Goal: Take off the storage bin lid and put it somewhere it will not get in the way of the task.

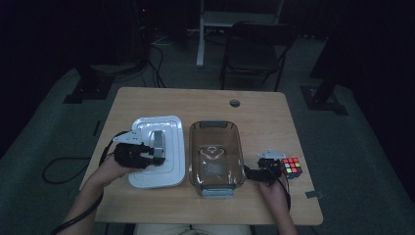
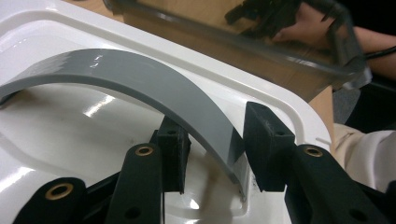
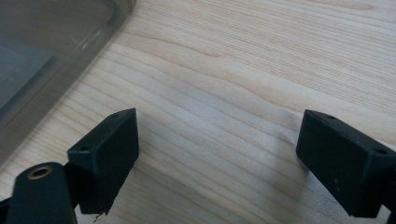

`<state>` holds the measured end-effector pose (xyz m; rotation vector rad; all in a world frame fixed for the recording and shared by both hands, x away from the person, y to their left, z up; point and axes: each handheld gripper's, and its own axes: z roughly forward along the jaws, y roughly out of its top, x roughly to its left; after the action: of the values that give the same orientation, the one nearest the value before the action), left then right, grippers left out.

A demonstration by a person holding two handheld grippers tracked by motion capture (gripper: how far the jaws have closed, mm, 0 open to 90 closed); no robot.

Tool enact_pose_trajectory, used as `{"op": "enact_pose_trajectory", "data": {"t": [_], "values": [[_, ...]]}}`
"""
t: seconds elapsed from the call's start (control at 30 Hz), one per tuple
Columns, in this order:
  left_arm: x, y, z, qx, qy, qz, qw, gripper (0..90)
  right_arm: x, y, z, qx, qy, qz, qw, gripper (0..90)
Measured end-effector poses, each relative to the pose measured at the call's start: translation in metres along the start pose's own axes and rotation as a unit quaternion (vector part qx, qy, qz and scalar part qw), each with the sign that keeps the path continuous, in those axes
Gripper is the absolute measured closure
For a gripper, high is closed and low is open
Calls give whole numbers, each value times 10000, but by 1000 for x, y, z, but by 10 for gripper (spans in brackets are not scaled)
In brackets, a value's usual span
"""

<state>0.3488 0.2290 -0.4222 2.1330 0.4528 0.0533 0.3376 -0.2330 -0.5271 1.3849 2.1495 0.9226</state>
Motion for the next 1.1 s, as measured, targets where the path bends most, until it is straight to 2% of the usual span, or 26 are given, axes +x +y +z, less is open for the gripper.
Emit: {"op": "enact_pose_trajectory", "data": {"t": [0.33,0.57,0.7,0.83,0.97,1.1], "values": [[18,-15,36,147,-217,-213,9994,625,0,0,0,-1,-1,-2,10000,128],[25,-24,53,250,-308,-268,9989,625,0,0,0,-1,0,0,10000,129],[27,-30,62,272,-298,-202,9990,625,0,0,0,0,0,-2,10000,128],[33,-35,68,300,-376,-243,9985,624,0,0,0,-1,-1,-3,10000,128],[35,-40,76,403,-373,-277,9981,620,0,0,0,0,0,-2,10000,129],[37,-45,84,549,-208,-358,9976,608,0,0,0,-1,0,-1,10000,129]]}}
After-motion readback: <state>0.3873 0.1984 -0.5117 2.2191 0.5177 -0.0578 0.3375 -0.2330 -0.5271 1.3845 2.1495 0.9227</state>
